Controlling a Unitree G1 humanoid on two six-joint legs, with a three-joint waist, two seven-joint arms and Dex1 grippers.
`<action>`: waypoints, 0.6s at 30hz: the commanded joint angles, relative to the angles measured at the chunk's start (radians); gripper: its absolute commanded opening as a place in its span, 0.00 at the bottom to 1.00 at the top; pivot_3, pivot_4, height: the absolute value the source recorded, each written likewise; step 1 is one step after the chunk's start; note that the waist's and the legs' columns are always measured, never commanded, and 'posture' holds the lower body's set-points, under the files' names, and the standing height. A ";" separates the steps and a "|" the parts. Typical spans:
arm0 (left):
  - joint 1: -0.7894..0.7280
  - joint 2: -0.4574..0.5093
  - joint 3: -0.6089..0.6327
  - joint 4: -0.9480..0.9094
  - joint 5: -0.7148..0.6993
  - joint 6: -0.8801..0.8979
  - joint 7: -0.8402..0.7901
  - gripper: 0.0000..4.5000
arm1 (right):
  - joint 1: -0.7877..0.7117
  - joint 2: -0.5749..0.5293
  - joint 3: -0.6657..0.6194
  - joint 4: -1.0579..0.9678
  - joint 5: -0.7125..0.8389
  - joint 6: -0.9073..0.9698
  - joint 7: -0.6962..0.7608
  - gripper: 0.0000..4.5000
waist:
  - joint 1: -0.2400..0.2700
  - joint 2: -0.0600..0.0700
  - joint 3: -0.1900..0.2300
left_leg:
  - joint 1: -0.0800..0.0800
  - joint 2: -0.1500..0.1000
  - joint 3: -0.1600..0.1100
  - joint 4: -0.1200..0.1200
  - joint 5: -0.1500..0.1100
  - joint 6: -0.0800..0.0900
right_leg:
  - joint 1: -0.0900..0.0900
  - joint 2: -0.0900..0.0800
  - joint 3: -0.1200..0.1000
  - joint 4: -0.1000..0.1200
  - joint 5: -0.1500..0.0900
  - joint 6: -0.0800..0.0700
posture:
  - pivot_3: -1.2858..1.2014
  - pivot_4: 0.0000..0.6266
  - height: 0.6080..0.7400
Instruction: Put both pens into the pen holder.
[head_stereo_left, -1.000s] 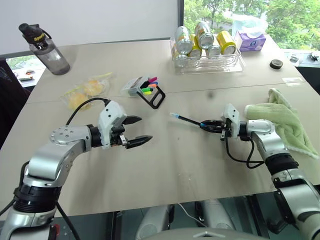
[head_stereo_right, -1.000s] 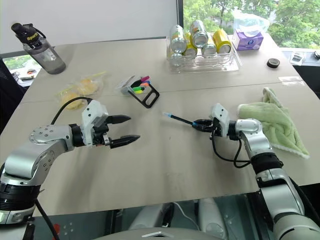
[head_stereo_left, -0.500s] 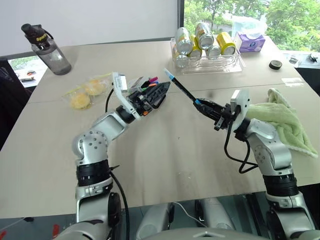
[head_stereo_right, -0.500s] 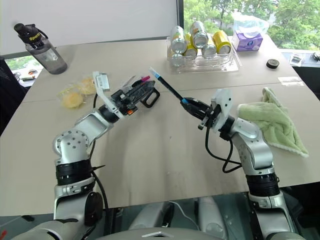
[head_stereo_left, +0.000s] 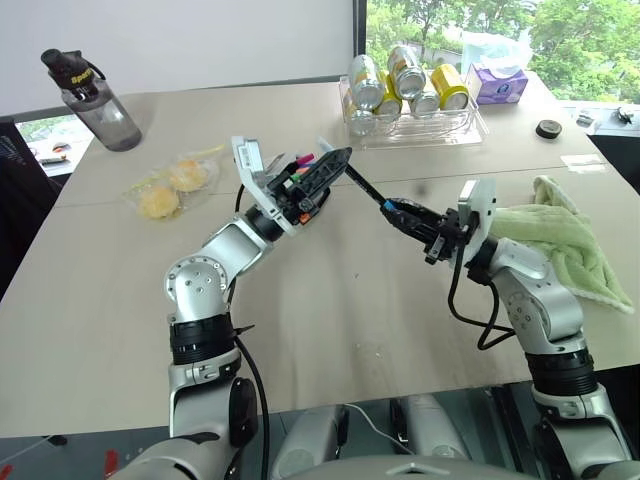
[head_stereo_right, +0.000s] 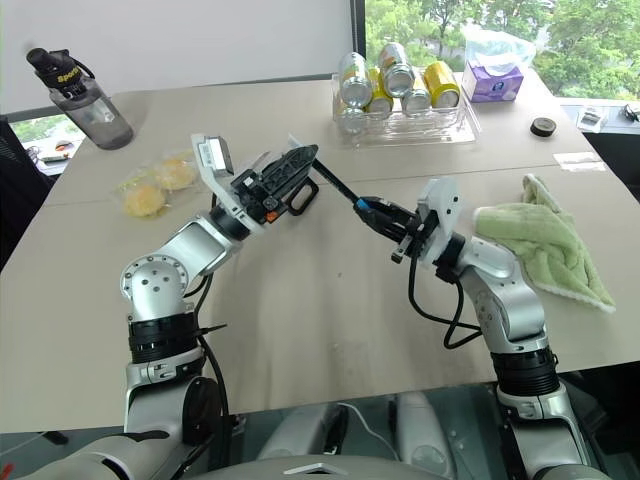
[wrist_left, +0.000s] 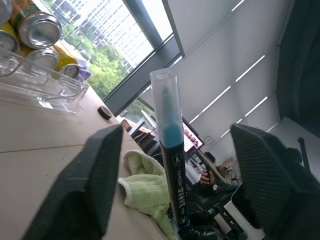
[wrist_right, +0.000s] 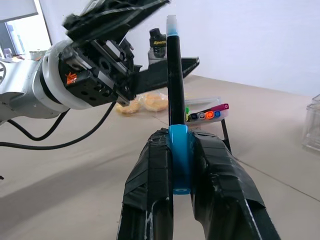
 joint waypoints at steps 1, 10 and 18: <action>-0.014 -0.002 -0.012 -0.016 -0.027 -0.007 -0.014 0.33 | -0.015 -0.009 -0.001 -0.059 0.024 -0.002 0.009 0.00 | 0.000 0.000 0.000 | 0.000 0.000 0.000 0.000 0.000 0.000 | 0.000 0.000 0.000 0.000 0.000 0.000 | 0.52 0.24 1.00; -0.012 0.001 -0.046 -0.022 0.015 -0.031 -0.012 0.00 | -0.016 -0.047 -0.001 -0.066 0.044 0.050 0.015 0.27 | 0.001 0.000 0.000 | 0.000 0.000 0.000 0.000 0.000 0.000 | 0.000 0.000 0.000 0.000 0.000 0.000 | 0.52 0.24 1.00; -0.047 0.119 -0.300 -0.053 0.537 -0.436 -0.127 0.00 | 0.045 -0.216 -0.174 -0.027 0.136 0.082 0.109 0.58 | 0.014 0.000 0.000 | 0.000 -0.001 0.000 -0.001 0.000 0.000 | 0.000 0.000 0.000 -0.001 0.000 0.000 | 0.52 0.24 1.00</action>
